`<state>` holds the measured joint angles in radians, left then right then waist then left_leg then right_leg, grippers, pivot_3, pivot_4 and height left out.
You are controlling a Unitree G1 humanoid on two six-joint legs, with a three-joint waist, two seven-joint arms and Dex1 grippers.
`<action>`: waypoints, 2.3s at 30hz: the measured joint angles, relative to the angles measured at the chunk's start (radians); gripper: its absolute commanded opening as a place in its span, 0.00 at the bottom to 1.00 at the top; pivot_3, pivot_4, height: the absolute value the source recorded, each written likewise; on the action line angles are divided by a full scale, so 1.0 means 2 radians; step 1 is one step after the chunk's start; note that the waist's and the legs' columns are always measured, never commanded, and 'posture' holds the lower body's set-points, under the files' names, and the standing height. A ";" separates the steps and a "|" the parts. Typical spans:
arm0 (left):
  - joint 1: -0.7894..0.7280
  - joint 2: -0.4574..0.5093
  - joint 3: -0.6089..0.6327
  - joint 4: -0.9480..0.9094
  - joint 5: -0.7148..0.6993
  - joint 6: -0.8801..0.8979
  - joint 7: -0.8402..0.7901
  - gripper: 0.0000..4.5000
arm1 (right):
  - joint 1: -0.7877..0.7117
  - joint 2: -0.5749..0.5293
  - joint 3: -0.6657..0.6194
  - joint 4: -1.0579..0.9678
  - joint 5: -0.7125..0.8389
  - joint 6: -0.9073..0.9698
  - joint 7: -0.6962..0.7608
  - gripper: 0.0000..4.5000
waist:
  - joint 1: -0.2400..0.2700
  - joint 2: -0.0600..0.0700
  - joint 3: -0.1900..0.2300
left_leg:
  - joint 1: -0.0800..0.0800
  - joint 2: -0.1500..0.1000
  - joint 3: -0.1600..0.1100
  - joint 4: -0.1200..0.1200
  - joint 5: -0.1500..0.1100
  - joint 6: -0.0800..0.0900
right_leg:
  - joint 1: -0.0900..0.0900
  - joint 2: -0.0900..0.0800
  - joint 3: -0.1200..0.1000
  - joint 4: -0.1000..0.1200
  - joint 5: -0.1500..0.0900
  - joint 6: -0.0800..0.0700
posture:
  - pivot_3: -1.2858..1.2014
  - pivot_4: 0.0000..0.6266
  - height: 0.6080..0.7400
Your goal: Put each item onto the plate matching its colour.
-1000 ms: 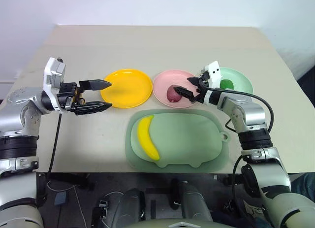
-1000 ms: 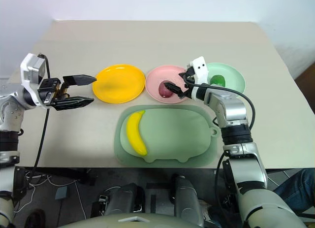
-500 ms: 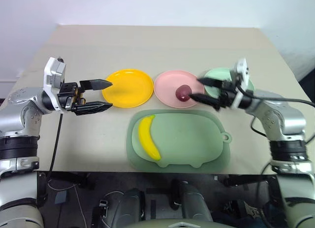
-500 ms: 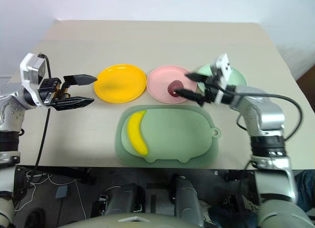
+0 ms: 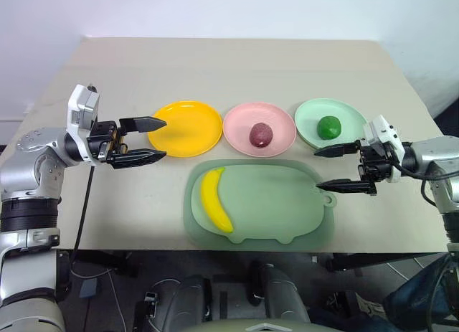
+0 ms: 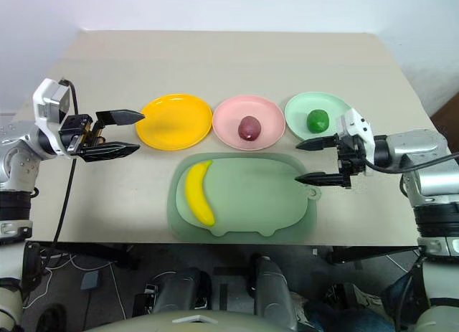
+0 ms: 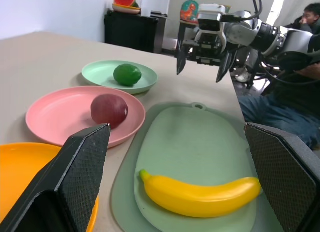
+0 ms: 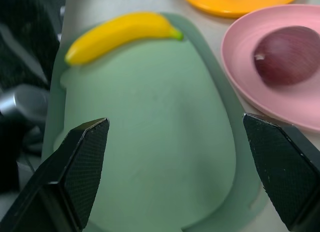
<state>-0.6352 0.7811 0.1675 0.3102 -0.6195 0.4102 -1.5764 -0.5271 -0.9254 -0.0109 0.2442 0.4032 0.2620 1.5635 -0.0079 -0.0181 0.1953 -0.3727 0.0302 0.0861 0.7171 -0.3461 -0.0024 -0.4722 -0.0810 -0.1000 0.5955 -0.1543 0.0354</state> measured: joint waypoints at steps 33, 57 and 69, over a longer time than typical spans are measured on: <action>0.086 0.027 -0.023 -0.162 -0.080 0.304 0.126 1.00 | -0.101 -0.019 0.096 0.105 0.057 -0.011 0.023 1.00 | 0.000 0.000 0.000 | 0.000 0.000 0.000 0.000 0.001 -0.001 | 0.000 0.000 0.000 0.000 0.000 0.000 | 0.52 0.24 1.00; 0.004 -0.059 -0.071 -0.274 -0.055 0.581 0.445 1.00 | -0.103 0.008 0.095 0.113 0.028 -0.015 0.024 1.00 | 0.010 0.000 0.000 | 0.000 0.000 -0.001 0.001 0.001 -0.002 | 0.000 0.000 0.001 0.000 0.000 0.000 | 0.52 0.24 1.00; -0.065 -0.065 -0.130 -0.226 -0.146 0.598 0.556 1.00 | -0.100 0.024 0.080 0.116 0.006 -0.021 0.024 1.00 | 0.010 0.000 0.000 | 0.001 0.000 -0.002 0.001 0.001 -0.003 | 0.001 0.000 0.001 0.001 0.000 0.000 | 0.52 0.24 1.00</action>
<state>-0.7646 0.6508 -0.0919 -0.1426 -0.9114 1.6065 -0.4651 -0.7279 -0.8781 0.1483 0.4760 0.4150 0.2201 1.6110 0.0121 -0.0181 0.1954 -0.3713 0.0297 0.0824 0.7184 -0.3433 -0.0076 -0.4710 -0.0813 -0.0983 0.5966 -0.1542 0.0354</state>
